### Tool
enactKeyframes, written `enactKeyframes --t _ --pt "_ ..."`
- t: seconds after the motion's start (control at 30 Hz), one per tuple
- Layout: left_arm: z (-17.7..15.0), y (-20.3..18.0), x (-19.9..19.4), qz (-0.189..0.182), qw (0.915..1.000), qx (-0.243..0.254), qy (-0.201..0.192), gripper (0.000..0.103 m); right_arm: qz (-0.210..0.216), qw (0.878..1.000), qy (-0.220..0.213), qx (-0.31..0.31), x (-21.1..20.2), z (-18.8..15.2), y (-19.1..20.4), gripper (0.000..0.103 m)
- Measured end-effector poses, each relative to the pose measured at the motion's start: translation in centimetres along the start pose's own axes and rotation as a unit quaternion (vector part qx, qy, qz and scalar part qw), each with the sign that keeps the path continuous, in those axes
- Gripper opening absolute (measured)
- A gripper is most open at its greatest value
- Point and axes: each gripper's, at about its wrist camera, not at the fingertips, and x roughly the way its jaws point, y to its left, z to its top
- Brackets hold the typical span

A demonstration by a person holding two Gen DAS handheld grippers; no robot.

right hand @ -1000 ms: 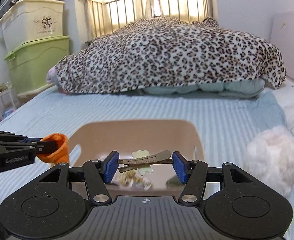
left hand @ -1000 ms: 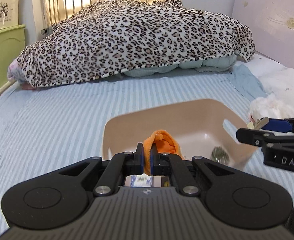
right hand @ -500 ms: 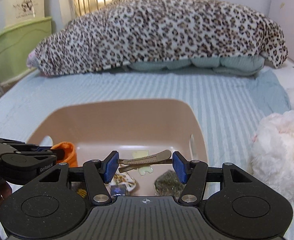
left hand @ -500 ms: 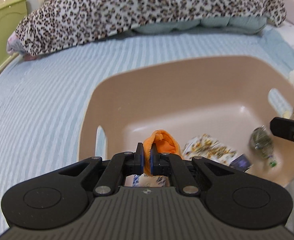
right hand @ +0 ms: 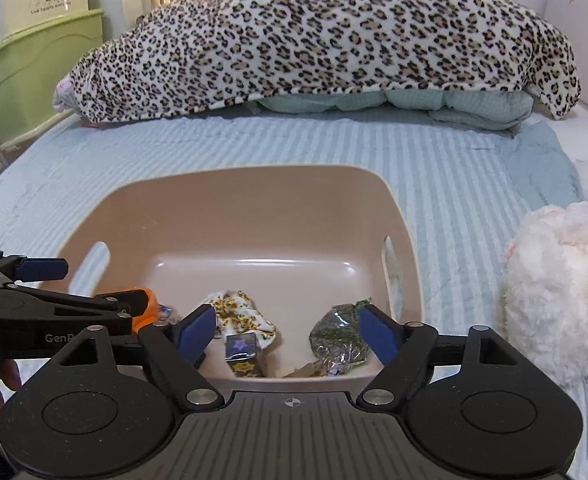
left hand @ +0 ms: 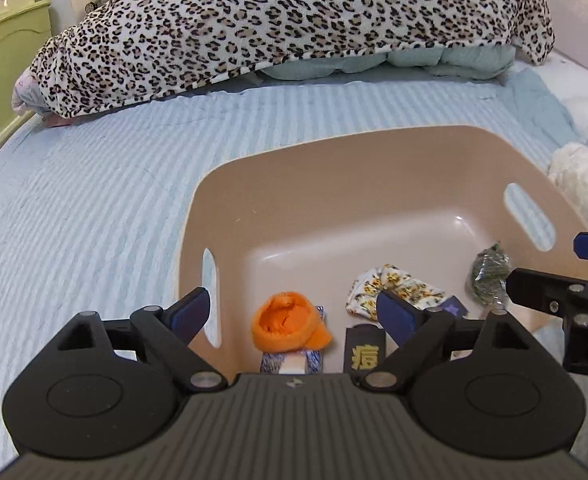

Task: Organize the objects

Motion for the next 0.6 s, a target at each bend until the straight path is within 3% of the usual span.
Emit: enactKeyframes --t 0.23,0.6 --pt "-0.6 0.4 -3.1 0.002 0.9998 -0.009 -0.016 0.091 -0.004 1.000 -0.016 -0.006 -4.1 -0.5 0.6 0.098" --pt "-3.0 0.5 -7.5 -0.026 0.9993 -0.002 -0.025 0.091 -0.008 1.000 -0.019 -0.014 -8.8 -3.5 1.8 0.101"
